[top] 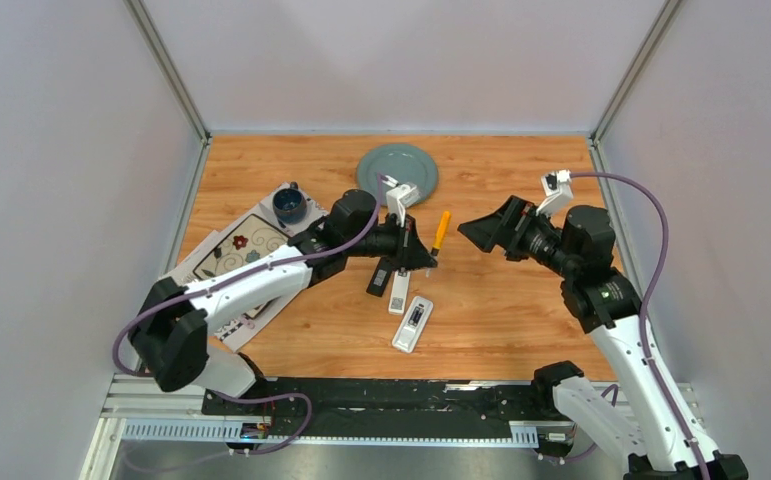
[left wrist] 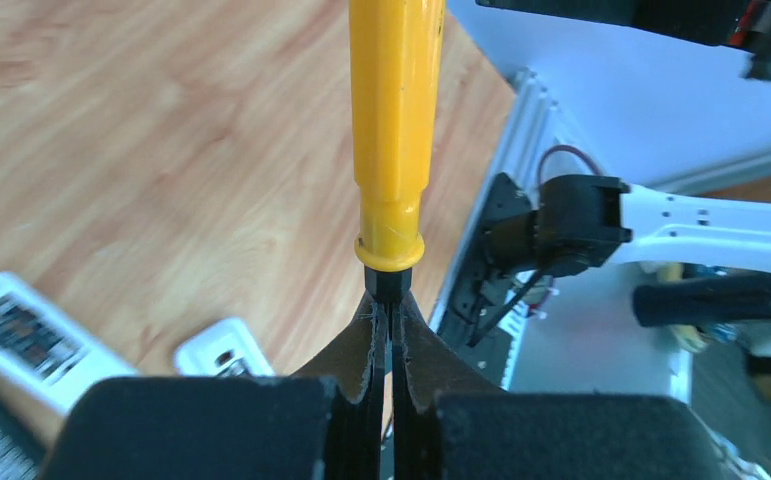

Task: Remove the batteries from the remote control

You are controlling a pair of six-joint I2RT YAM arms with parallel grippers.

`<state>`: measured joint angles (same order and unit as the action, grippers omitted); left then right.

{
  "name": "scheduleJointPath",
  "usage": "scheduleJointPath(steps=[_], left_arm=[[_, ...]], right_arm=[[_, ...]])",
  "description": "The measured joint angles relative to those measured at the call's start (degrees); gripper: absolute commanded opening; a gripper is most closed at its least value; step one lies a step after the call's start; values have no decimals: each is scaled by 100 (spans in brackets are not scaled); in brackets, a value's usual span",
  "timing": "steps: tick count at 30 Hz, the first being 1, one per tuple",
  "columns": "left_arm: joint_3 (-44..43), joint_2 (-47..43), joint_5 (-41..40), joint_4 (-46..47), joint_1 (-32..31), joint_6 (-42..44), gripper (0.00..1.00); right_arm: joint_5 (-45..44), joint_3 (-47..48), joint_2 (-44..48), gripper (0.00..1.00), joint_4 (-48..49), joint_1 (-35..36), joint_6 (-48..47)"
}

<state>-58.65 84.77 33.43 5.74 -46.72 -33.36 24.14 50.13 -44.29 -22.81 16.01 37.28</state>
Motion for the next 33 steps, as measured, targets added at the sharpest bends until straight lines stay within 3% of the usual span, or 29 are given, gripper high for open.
scheduleJointPath(steps=[10,20,33], left_arm=[[358,-1585,-1379,-1344,39,955,0],[422,-2203,-1392,-1668,37,1250,0],[431,-2236,-1012,-1624,48,1268,0]], right_arm=[[824,-216,-699,98,1043,83,476],[1172,76,-1403,74,1832,1156,463],[1397,203,-1843,45,2605,1261,522]])
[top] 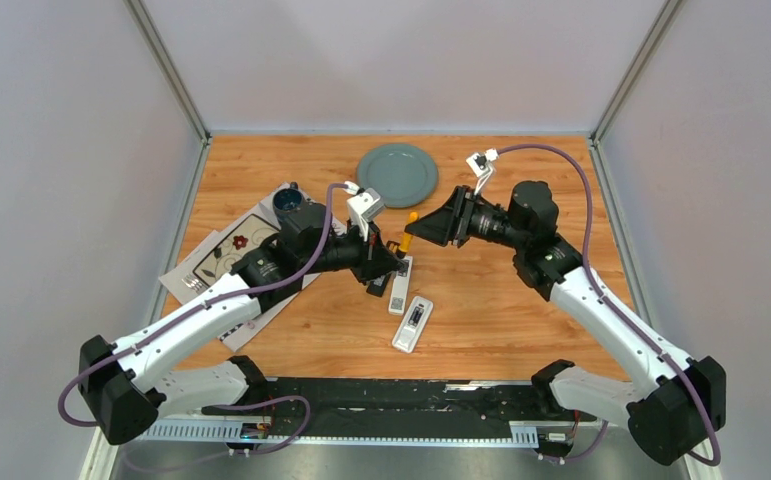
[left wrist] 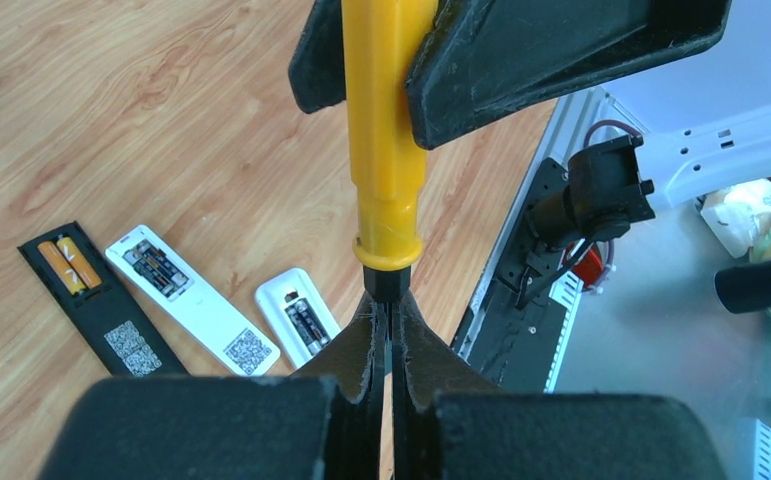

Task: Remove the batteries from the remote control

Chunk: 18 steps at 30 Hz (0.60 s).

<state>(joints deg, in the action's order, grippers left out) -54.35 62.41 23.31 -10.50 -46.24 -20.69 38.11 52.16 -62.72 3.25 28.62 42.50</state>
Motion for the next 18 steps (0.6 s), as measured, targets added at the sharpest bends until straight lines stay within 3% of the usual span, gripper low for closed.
scheduleJointPath(steps=[1,4,5,10,13,15,16,18], left_arm=[[0,7,17,4,0,0,0],[0,33,15,2,0,0,0],[0,42,9,0,4,0,0],[7,22,-127,-85,22,-76,1],[31,-11,-251,-166,13,-76,30],[35,-57,-315,-214,9,-2,43],[35,-98,-358,-227,2,28,56],[37,-223,-428,-251,26,85,68]], right_arm=[[26,2,-11,42,46,9,11],[155,68,-96,16,190,39,48],[195,109,-138,1,212,61,33],[177,264,-337,0,72,138,-341],[125,264,-341,0,-22,181,-433],[101,264,-334,0,-66,210,-444],[103,264,-323,0,-118,214,-446],[103,264,-282,0,-199,234,-463]])
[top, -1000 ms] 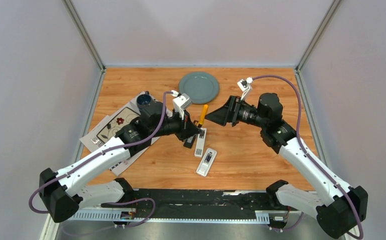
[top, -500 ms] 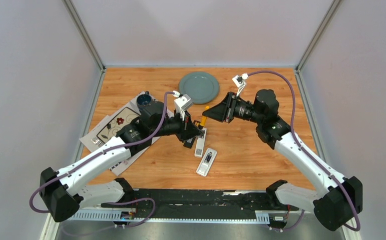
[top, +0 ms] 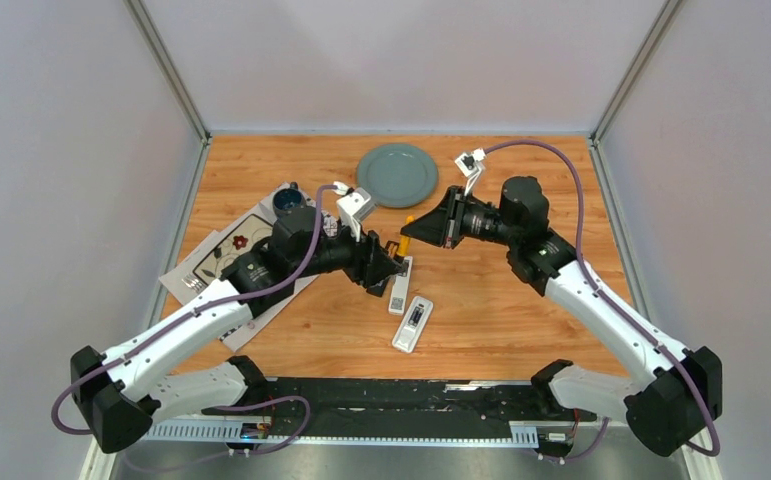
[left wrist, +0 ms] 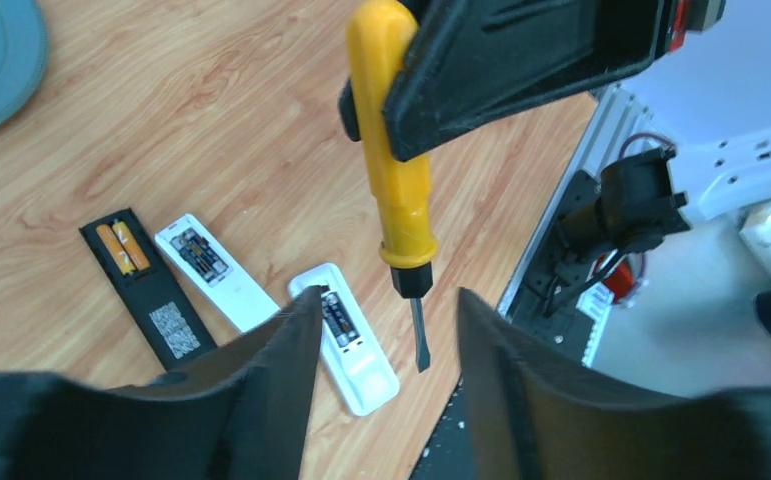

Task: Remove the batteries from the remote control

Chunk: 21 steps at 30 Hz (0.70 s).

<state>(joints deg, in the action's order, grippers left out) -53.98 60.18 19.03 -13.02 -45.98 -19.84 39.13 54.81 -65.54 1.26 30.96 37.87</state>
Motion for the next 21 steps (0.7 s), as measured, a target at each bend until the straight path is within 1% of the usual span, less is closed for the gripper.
scheduleJointPath(steps=[1,6,15,18,20,21], left_arm=[[0,-66,-15,-4,9,35,71],[7,-326,111,39,160,66,71],[7,-37,1158,730,299,-140,71],[7,125,1403,979,299,-267,66],[7,221,1508,1091,299,-319,54],[4,284,1563,1139,299,-345,44]], right_arm=[[2,-2,31,0,-37,0,-9],[66,-4,267,0,-39,4,-26],[413,-4,407,0,74,4,-39],[470,-4,409,0,76,7,-39],[492,-7,409,0,74,9,-39],[496,-7,411,1,74,11,-39]])
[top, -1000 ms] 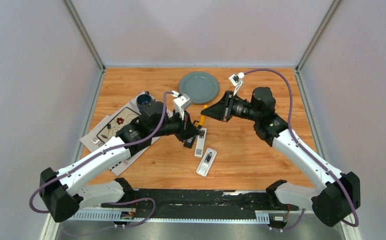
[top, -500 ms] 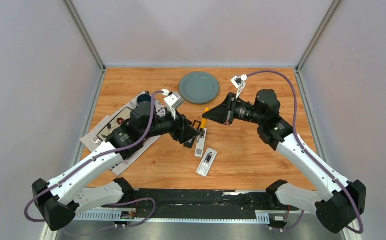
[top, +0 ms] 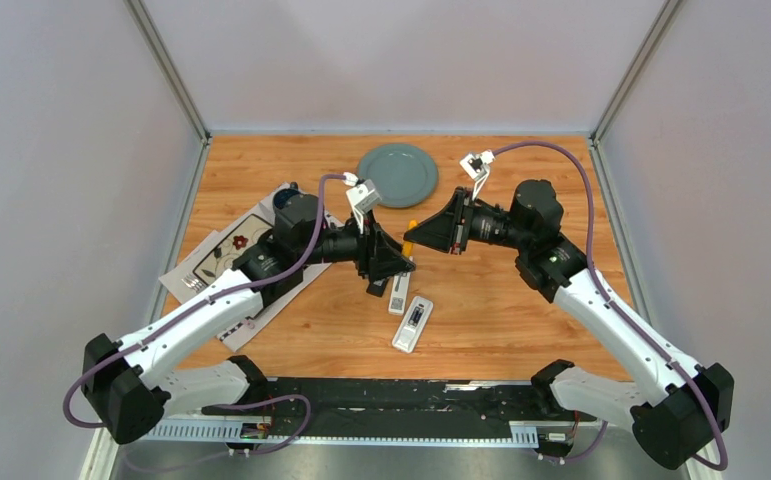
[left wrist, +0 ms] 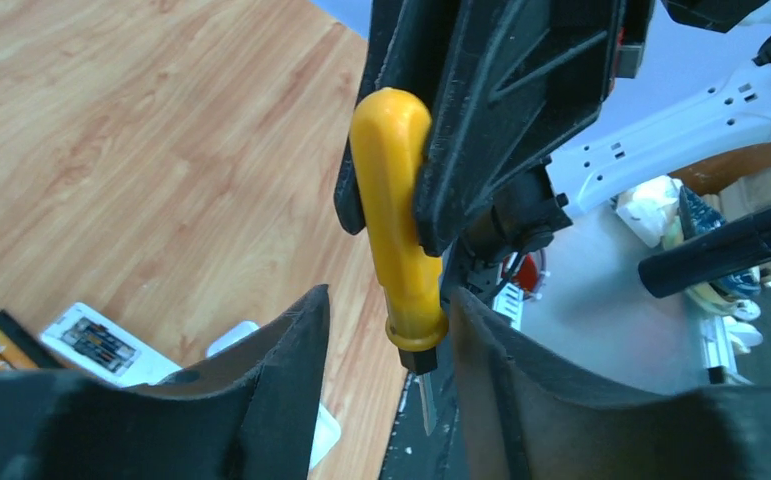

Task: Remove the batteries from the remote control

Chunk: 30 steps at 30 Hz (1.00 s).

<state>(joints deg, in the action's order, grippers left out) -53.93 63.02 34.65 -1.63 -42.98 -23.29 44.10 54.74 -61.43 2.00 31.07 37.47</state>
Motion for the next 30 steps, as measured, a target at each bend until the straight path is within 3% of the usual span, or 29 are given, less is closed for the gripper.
scheduleJointPath(steps=[1,2,6,7,9,10,13,16,25,30], left_arm=[[0,48,37,28,0,-44,15],[0,94,74,48,0,-79,3],[-9,138,175,109,-4,-192,0],[-9,138,195,109,-4,-197,0],[-9,138,188,111,-7,-186,0],[-9,138,170,98,-7,-184,0],[-9,125,138,94,-4,-173,0],[-9,92,127,92,0,-168,0],[-9,48,153,81,0,-170,0],[-9,48,243,85,0,-175,0]], right_arm=[[2,-4,4,3,0,-2,0],[4,-4,7,4,0,-2,2],[-76,-11,24,21,-20,-17,-127],[-109,-13,37,33,-24,-9,-153],[-131,-11,61,46,-79,-7,-168],[-138,-11,74,69,-133,-9,-201],[-192,2,173,91,-321,-7,-284],[-247,31,262,90,-463,-7,-354],[-238,111,247,62,-450,-7,-284],[-162,116,50,57,-181,-7,-96]])
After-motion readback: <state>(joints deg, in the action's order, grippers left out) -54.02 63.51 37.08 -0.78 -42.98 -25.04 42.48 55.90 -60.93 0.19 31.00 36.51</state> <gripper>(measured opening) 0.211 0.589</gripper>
